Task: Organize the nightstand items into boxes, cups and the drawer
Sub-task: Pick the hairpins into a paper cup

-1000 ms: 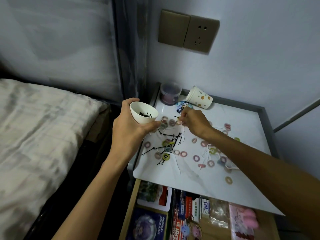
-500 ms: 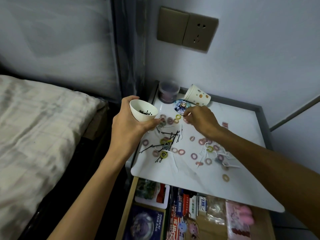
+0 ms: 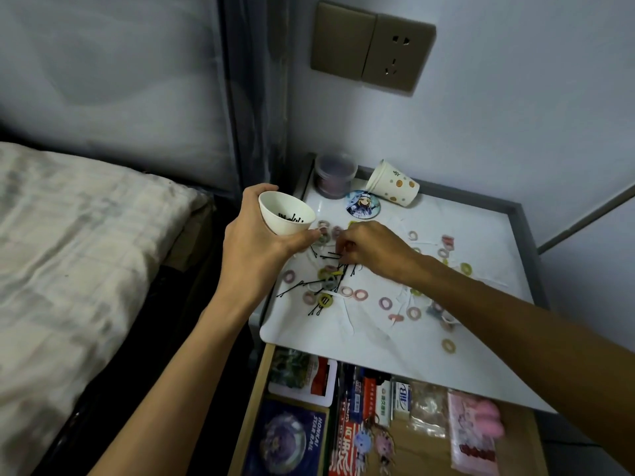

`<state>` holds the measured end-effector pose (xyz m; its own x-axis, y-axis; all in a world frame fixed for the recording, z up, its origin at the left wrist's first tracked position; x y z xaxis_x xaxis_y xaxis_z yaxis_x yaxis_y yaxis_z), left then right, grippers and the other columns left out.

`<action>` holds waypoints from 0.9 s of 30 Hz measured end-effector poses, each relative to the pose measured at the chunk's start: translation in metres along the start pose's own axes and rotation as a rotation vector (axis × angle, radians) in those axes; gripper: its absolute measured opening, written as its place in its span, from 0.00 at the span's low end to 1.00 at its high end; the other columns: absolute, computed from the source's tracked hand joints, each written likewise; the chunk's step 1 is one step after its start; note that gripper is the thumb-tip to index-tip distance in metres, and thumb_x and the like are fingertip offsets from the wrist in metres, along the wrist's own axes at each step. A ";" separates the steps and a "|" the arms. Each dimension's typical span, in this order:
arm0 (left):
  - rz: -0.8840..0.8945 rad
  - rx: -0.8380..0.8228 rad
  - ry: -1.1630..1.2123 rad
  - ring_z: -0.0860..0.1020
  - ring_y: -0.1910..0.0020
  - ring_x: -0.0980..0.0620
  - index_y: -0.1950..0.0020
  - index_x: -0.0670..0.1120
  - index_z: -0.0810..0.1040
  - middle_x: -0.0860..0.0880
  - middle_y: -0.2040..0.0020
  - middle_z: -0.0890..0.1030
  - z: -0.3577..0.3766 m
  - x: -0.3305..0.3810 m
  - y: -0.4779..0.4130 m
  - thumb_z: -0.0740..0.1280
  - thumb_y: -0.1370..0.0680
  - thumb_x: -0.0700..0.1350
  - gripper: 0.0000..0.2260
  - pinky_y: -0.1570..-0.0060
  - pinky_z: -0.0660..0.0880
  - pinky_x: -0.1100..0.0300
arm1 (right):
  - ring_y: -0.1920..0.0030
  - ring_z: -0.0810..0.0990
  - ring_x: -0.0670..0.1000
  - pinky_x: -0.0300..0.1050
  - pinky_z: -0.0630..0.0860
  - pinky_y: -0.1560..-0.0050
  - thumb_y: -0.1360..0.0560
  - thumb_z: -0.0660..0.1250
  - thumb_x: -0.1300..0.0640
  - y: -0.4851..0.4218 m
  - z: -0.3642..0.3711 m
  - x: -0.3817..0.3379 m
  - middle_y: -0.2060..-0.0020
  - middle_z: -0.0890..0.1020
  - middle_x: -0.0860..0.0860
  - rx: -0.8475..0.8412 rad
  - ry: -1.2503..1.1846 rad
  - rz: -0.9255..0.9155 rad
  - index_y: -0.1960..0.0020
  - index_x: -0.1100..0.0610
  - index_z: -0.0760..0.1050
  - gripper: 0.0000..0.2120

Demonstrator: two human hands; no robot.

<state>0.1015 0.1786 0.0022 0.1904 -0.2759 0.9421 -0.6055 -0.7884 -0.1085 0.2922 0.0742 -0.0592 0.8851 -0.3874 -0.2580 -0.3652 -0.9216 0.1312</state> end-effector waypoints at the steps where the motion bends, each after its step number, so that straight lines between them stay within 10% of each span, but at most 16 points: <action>1: 0.000 -0.002 0.001 0.78 0.52 0.62 0.37 0.54 0.71 0.58 0.52 0.78 0.000 0.000 0.000 0.82 0.35 0.50 0.31 0.53 0.81 0.52 | 0.52 0.76 0.49 0.43 0.71 0.54 0.26 0.73 0.55 0.000 0.001 0.000 0.56 0.77 0.47 -0.001 0.003 -0.007 0.46 0.53 0.82 0.09; 27: -0.002 -0.029 -0.011 0.78 0.52 0.61 0.36 0.53 0.71 0.57 0.53 0.79 0.003 0.001 0.002 0.81 0.36 0.52 0.32 0.53 0.80 0.53 | 0.62 0.77 0.52 0.45 0.71 0.66 0.23 0.66 0.60 0.003 -0.009 -0.006 0.57 0.80 0.50 -0.012 0.427 -0.227 0.49 0.51 0.70 0.07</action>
<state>0.1026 0.1749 0.0021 0.1999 -0.2803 0.9389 -0.6275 -0.7725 -0.0971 0.2877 0.0737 -0.0490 0.9823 -0.1304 0.1345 -0.1478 -0.9806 0.1287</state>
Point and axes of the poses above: each hand's wrist, its own y-axis away from the middle knuckle, its own z-axis out of the palm, x = y × z, the point moved 4 cm from there along -y, towards the middle knuckle
